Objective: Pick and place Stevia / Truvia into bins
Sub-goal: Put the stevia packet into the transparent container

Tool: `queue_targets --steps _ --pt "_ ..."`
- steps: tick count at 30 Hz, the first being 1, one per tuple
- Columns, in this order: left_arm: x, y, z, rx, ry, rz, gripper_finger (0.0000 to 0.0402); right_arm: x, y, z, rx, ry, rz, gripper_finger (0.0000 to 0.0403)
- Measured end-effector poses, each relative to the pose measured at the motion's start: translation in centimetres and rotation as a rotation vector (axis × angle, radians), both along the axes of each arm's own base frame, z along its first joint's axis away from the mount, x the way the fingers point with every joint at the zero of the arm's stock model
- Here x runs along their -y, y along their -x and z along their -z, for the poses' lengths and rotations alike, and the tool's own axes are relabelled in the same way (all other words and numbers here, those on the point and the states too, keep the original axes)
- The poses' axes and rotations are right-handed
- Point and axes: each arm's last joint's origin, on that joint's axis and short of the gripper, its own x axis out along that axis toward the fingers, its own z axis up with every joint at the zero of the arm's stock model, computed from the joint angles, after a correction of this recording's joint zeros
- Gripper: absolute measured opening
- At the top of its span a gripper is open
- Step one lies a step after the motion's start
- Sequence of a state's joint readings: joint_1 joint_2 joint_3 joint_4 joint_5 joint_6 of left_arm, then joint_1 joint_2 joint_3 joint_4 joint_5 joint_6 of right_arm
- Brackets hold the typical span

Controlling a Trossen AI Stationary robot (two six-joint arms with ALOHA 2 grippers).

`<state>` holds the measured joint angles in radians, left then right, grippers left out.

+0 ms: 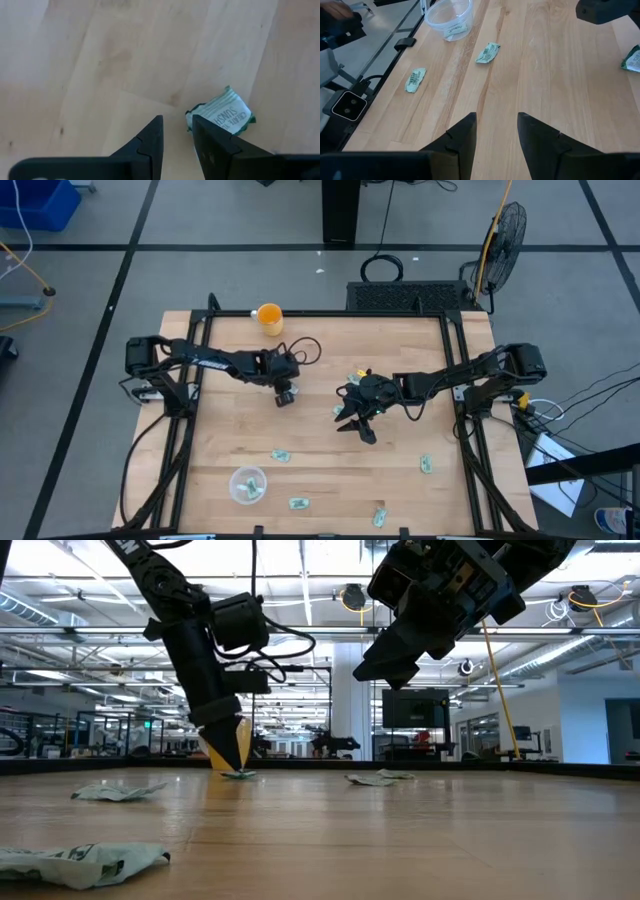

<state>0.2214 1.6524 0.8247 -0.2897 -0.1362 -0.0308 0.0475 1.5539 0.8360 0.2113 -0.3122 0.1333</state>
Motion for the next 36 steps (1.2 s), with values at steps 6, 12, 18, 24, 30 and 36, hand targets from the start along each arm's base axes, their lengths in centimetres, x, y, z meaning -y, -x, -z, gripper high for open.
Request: queue_targets --steps 6,12,18,24,30,36 --pt "0.2 0.7 0.9 -0.007 0.034 -0.022 0.0108 0.0 0.0 0.0 0.000 0.000 0.000 0.0134" --pt "0.2 0.7 1.2 0.030 0.021 -0.008 0.0108 0.0 0.0 0.0 0.000 0.000 0.000 0.0134" --pt "0.2 0.7 1.2 0.028 -0.017 0.022 0.0065 0.0 0.0 0.0 -0.001 -0.002 0.002 0.0134" --pt "0.4 0.6 1.3 0.022 -0.027 0.032 0.0008 0.0 0.0 0.0 0.001 0.002 -0.001 0.0134" --pt "2.6 0.4 0.7 0.007 -0.086 0.078 0.0003 0.0 0.0 0.0 0.001 0.003 -0.001 0.0134" --pt "6.9 1.2 -3.2 0.082 -0.056 0.143 0.0002 0.0 0.0 0.1 -0.006 0.003 -0.002 0.0134"
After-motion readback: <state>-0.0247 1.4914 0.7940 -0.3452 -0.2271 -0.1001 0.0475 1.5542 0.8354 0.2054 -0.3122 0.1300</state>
